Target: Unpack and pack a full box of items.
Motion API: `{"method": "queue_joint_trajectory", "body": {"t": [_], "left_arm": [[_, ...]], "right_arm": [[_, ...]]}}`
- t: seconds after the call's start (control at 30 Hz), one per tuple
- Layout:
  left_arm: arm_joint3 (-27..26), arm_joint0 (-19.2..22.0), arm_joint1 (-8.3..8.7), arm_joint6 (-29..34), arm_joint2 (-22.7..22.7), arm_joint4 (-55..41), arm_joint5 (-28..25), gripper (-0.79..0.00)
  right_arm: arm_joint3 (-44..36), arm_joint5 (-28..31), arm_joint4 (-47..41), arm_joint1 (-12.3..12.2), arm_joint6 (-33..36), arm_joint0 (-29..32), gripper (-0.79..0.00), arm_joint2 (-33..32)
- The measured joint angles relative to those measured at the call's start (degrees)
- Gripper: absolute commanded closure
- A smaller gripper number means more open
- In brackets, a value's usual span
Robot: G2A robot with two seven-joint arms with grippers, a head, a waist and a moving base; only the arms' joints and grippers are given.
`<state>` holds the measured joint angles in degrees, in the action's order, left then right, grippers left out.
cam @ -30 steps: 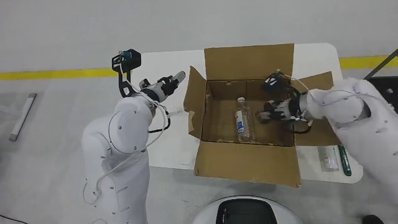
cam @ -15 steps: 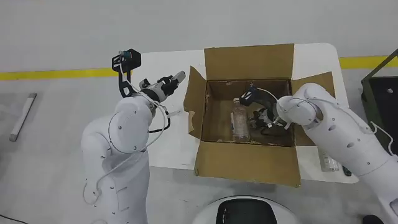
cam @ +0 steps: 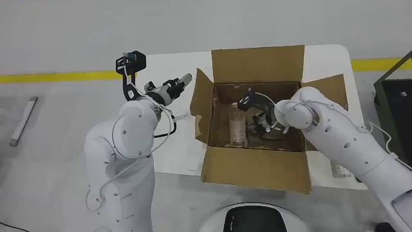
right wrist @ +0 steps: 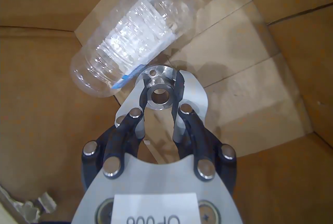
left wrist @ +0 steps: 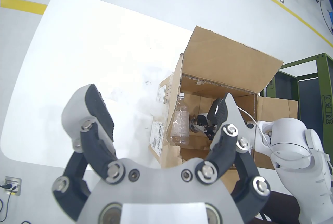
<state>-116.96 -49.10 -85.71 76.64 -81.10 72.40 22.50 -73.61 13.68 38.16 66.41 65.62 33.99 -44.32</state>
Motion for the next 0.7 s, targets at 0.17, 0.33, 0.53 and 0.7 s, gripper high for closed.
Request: {"method": "queue_joint_trajectory", "body": {"t": [0.17,0.33,0.53,0.7], "left_arm": [[0.0,0.0,0.00,0.0,0.0,0.0,0.0,-0.785],[0.0,0.0,0.00,0.0,0.0,0.0,0.0,-0.785],[0.0,0.0,0.00,0.0,0.0,0.0,0.0,-0.785],[0.0,0.0,0.00,0.0,0.0,0.0,0.0,-0.785]], "right_arm": [[0.9,0.0,0.4,0.8,-0.8,-0.8,0.000,1.5],[1.4,-0.4,2.2,1.5,-1.9,-1.4,0.000,2.8],[1.7,-1.5,4.5,2.2,-2.9,-1.4,0.000,4.4],[2.7,-1.4,4.5,2.8,-2.7,-1.6,-0.169,4.9]]}}
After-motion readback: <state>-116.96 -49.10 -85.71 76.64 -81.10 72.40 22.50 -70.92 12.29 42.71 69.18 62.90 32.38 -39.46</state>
